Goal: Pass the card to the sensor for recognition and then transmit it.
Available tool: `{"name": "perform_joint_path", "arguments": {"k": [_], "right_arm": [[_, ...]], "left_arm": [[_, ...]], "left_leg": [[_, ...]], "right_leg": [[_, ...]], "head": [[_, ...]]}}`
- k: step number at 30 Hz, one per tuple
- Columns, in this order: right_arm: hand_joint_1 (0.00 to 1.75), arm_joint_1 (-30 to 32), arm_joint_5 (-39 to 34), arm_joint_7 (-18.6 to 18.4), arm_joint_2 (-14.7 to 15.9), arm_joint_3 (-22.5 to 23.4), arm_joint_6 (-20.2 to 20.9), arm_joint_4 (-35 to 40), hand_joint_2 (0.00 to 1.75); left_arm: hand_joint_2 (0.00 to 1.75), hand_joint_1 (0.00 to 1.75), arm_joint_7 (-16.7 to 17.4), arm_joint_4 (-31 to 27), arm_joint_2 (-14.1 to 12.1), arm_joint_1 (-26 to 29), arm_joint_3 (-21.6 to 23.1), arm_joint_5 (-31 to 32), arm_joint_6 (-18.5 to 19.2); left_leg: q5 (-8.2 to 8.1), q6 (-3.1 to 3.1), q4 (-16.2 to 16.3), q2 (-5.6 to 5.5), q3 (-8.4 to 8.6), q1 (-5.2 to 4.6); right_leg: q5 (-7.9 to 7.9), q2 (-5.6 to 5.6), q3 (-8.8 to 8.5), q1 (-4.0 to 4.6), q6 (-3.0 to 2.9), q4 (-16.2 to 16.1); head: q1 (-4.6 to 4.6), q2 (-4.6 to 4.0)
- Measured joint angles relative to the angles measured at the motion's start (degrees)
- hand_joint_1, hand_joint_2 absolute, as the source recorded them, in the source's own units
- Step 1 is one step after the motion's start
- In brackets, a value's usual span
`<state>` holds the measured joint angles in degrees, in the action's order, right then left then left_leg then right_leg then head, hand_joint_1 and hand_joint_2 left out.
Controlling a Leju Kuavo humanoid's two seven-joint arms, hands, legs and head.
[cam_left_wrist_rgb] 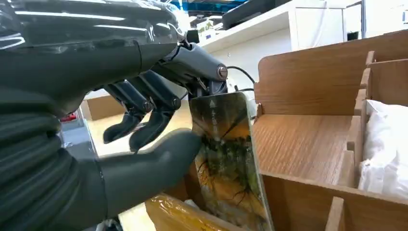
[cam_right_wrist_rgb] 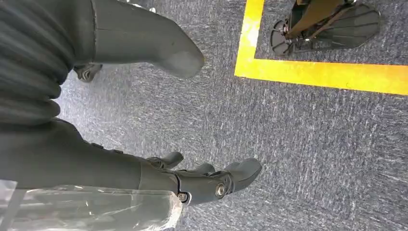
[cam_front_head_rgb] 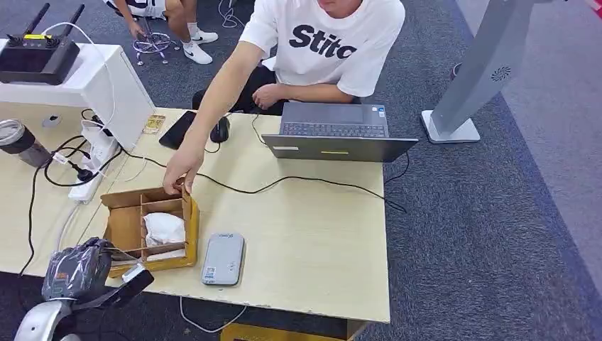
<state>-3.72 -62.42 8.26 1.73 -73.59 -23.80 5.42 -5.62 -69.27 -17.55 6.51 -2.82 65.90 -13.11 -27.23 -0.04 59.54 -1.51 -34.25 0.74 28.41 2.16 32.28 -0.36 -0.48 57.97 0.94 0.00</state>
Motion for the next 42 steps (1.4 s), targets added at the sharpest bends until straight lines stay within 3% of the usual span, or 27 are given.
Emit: {"name": "perform_joint_path", "arguments": {"k": [6, 11, 22, 26, 29, 30, 32, 35, 38, 42], "right_arm": [[0.00, 0.00, -0.18, 0.02, 0.00, -0.02, 0.00, 0.00, 1.75], [0.00, 0.04, -1.75, 0.79, 0.00, -0.09, 0.00, -0.11, 1.75], [0.00, -0.04, -2.64, 0.74, 0.00, -0.59, 0.00, -0.09, 1.75], [0.00, -0.27, -3.06, 0.37, 0.00, -1.18, -0.04, -0.09, 1.75], [0.00, -0.55, -3.08, 0.35, 0.00, -1.66, -0.04, -0.07, 1.75], [0.00, -0.69, -3.08, 0.35, 0.00, -1.79, -0.06, -0.07, 1.75], [0.00, -0.91, -3.10, 0.37, 0.00, -2.25, -0.15, -0.07, 1.75], [0.00, -1.06, -3.28, 0.70, 0.00, -2.77, -0.22, -0.07, 1.75], [0.00, -1.35, -3.61, 0.81, 0.11, -3.12, -0.24, -0.07, 1.75], [0.00, -1.29, -4.22, 0.24, 0.55, -3.78, -0.20, -0.07, 1.75]], "left_arm": [[1.75, 1.75, 0.13, -0.77, -0.35, 0.25, 0.00, -0.33, -0.11], [1.75, 1.75, 0.15, -10.84, -6.09, 0.79, -1.84, -3.02, 1.90], [1.75, 1.75, 0.35, -16.00, -11.34, -0.97, -5.40, -0.59, 2.93], [1.75, 1.75, 3.31, -15.04, -12.24, -4.50, -5.25, 6.25, 1.21], [1.75, 1.75, 9.87, -11.48, -13.70, -8.24, -3.44, 19.91, -3.49], [1.75, 1.75, 11.70, -10.11, -14.08, -9.65, -2.65, 21.83, -4.67], [1.75, 1.75, 17.63, -6.94, -15.72, -12.43, 0.44, 22.12, -6.06], [1.75, 1.75, 27.20, -0.65, -19.52, -18.50, 10.36, 22.18, -7.06], [1.75, 1.75, 31.23, 6.80, -21.27, -25.84, 21.39, 22.21, -7.71], [1.75, 1.75, 32.94, 16.05, -21.03, -34.18, 33.71, 22.21, -9.01]], "left_leg": [[0.00, 0.00, 0.00, 0.01, -0.01, 0.02], [0.02, -0.02, 0.00, -0.04, -0.06, 0.05], [0.03, 0.00, 0.00, -0.05, -0.06, 0.04], [0.04, 0.00, 0.01, -0.06, -0.05, 0.03], [0.09, 0.01, 0.01, -0.08, -0.04, 0.03], [0.10, 0.00, 0.01, -0.08, -0.04, 0.03], [0.11, -0.01, 0.02, -0.07, -0.02, 0.05], [0.17, 0.06, 0.02, -0.14, -0.03, 0.04], [0.20, 0.03, 0.02, -0.15, -0.03, 0.03], [0.23, 0.05, 0.03, -0.12, -0.05, -0.01]], "right_leg": [[0.00, 0.02, 0.01, 0.01, 0.00, 0.00], [0.00, -0.06, 0.02, 0.03, -0.01, 0.00], [0.00, -0.11, 0.01, 0.02, 0.00, 0.00], [-0.01, -0.12, 0.01, 0.02, 0.00, 0.00], [-0.02, -0.13, 0.00, 0.02, 0.00, 0.01], [-0.02, -0.13, 0.01, 0.01, 0.00, 0.01], [-0.04, -0.11, 0.04, 0.02, -0.02, 0.01], [-0.04, -0.23, 0.09, 0.02, -0.02, 0.01], [-0.06, -0.23, -0.01, 0.01, -0.03, 0.02], [-0.09, -0.17, 0.01, -0.01, -0.02, 0.02]], "head": [[-0.02, 0.00], [-0.04, 0.00], [-0.02, 0.00], [-0.11, 0.00], [-0.11, 0.00], [-0.11, 0.00], [-0.11, 0.00], [-0.09, 0.00], [-0.07, 0.00], [-0.09, 0.00]]}}
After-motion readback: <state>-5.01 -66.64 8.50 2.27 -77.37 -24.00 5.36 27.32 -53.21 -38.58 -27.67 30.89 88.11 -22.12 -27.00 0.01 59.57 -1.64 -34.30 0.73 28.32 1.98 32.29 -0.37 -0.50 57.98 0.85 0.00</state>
